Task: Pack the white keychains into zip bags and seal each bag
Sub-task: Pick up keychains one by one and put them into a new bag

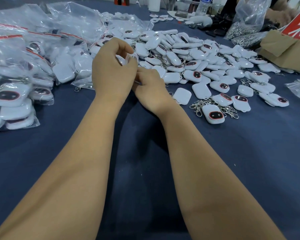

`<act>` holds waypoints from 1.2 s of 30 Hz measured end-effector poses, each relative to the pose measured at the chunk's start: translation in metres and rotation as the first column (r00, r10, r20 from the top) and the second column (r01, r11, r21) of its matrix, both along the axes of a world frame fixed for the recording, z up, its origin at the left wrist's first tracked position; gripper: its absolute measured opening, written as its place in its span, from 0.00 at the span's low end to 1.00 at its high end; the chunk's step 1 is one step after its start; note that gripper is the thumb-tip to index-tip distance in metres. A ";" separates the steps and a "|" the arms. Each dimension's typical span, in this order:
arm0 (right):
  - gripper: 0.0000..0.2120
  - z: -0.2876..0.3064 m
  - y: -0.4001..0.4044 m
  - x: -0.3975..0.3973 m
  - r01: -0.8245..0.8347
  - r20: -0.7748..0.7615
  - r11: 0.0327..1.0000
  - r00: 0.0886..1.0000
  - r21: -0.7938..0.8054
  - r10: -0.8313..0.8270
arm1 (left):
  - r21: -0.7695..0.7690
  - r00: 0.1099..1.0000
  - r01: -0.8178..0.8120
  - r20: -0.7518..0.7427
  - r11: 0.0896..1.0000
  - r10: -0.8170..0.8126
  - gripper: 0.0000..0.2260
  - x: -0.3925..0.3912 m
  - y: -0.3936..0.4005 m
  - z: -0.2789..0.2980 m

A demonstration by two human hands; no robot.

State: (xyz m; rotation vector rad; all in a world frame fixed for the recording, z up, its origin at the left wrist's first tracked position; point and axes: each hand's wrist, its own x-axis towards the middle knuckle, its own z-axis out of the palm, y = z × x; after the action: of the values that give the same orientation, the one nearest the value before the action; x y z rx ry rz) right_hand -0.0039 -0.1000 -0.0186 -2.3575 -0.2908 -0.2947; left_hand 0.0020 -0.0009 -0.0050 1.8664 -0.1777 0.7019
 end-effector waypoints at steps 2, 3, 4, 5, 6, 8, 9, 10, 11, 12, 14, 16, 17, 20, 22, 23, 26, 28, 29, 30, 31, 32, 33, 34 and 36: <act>0.16 0.002 -0.002 -0.004 0.018 -0.005 0.986 1.000 0.163 -0.017 | 0.018 0.999 -0.024 -0.024 1.000 0.025 0.05 0.002 -0.001 -0.001; 0.18 0.004 -0.005 -0.005 0.061 0.008 0.974 0.998 0.219 -0.064 | 0.023 0.999 -0.031 -0.040 0.999 0.032 0.05 0.003 -0.001 -0.002; 0.19 0.005 -0.008 -0.005 0.131 0.035 0.966 0.989 0.223 -0.143 | 0.028 0.998 -0.035 -0.053 0.999 0.036 0.05 0.004 -0.001 -0.002; 0.20 0.006 -0.013 -0.005 0.222 0.071 0.960 0.969 0.170 -0.237 | 0.034 0.997 -0.038 -0.063 0.999 0.040 0.05 0.004 -0.001 -0.003; 0.20 0.006 -0.018 -0.004 0.316 0.103 0.945 0.941 0.085 -0.324 | 0.041 0.997 -0.037 -0.072 0.998 0.040 0.05 0.004 -0.001 -0.003; 0.23 0.007 -0.028 -0.002 0.446 0.118 0.894 0.891 -0.047 -0.438 | 0.068 0.995 -0.014 -0.094 0.998 0.020 0.06 0.004 -0.003 -0.005; 0.24 0.008 -0.031 -0.002 0.475 0.102 0.877 0.878 -0.073 -0.467 | 0.090 0.994 0.012 -0.110 0.996 -0.002 0.06 0.004 -0.004 -0.005; 0.26 0.009 -0.034 -0.002 0.491 0.089 0.867 0.870 -0.088 -0.484 | 0.119 0.991 0.047 -0.127 0.992 -0.031 0.06 0.003 -0.006 -0.006; 0.26 0.009 -0.036 -0.003 0.499 0.081 0.859 0.867 -0.112 -0.492 | 0.162 0.987 0.087 -0.148 0.983 -0.063 0.05 0.002 -0.009 -0.007; 0.26 0.008 -0.037 -0.003 0.503 0.071 0.851 0.864 -0.150 -0.498 | 0.227 0.981 0.129 -0.172 0.965 -0.090 0.05 0.001 -0.011 -0.009; 0.25 0.006 -0.037 -0.005 0.498 0.046 0.836 0.864 -0.233 -0.501 | 0.401 0.972 0.178 -0.212 0.899 -0.098 0.06 0.001 -0.014 -0.012; 0.22 0.004 -0.036 -0.006 0.499 0.039 0.814 0.858 -0.298 -0.512 | 0.526 0.977 0.155 -0.207 0.836 -0.050 0.07 0.002 -0.015 -0.015; 0.20 0.003 -0.036 -0.006 0.505 0.046 0.800 0.853 -0.326 -0.520 | 0.548 0.980 0.137 -0.199 0.825 -0.030 0.08 0.003 -0.016 -0.015; 0.13 0.003 -0.034 -0.007 0.510 0.078 0.756 0.846 -0.411 -0.528 | 0.557 0.982 0.090 -0.187 0.826 0.019 0.12 0.005 -0.014 -0.017; 0.09 0.004 -0.033 -0.006 0.520 0.092 0.757 0.843 -0.396 -0.530 | 0.541 0.980 0.040 -0.185 0.840 0.072 0.15 0.006 -0.011 -0.017; 0.06 0.005 -0.034 -0.006 0.532 0.111 0.762 0.839 -0.370 -0.533 | 0.531 0.978 0.013 -0.183 0.847 0.099 0.16 0.007 -0.008 -0.017; 0.08 0.008 -0.035 -0.001 0.511 0.104 0.857 0.858 -0.071 -0.503 | 0.504 0.972 -0.041 -0.181 0.862 0.152 0.15 0.009 -0.004 -0.018; 0.14 0.011 -0.031 -0.002 0.367 0.025 0.853 0.914 0.371 -0.405 | 0.446 0.972 -0.045 -0.186 0.894 0.141 0.13 0.008 -0.005 -0.017; 0.13 0.014 -0.028 -0.003 0.300 0.007 0.796 0.934 0.526 -0.357 | 0.392 0.975 -0.047 -0.181 0.919 0.127 0.12 0.007 -0.006 -0.015; 0.08 0.015 -0.025 -0.003 0.252 -0.014 0.735 0.949 0.630 -0.314 | 0.336 0.978 -0.058 -0.168 0.940 0.120 0.11 0.005 -0.007 -0.013; 0.04 0.016 -0.023 -0.002 0.211 -0.043 0.672 0.965 0.710 -0.258 | 0.293 0.980 -0.078 -0.151 0.953 0.126 0.12 0.003 -0.008 -0.011; 0.03 0.017 -0.021 -0.002 0.179 -0.070 0.612 0.978 0.770 -0.198 | 0.264 0.981 -0.098 -0.138 0.959 0.138 0.12 0.002 -0.008 -0.009; 0.04 0.017 -0.019 -0.001 0.159 -0.097 0.561 0.986 0.813 -0.139 | 0.234 0.981 -0.106 -0.135 0.966 0.140 0.12 0.000 -0.008 -0.007; 0.05 0.016 -0.019 0.000 0.153 -0.123 0.529 0.988 0.835 -0.092 | 0.192 0.982 -0.095 -0.146 0.977 0.124 0.13 0.000 -0.009 -0.006; 0.06 0.015 -0.019 0.000 0.171 -0.176 0.517 0.984 0.839 -0.040 | 0.095 0.980 -0.042 -0.188 0.995 0.060 0.12 -0.001 -0.010 -0.005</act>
State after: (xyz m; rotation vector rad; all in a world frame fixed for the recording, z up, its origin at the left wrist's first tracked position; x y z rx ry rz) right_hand -0.0035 -0.1192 -0.0035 -1.3747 0.0823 -0.2507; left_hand 0.0013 -0.0110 -0.0097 2.0191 -0.0386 0.5538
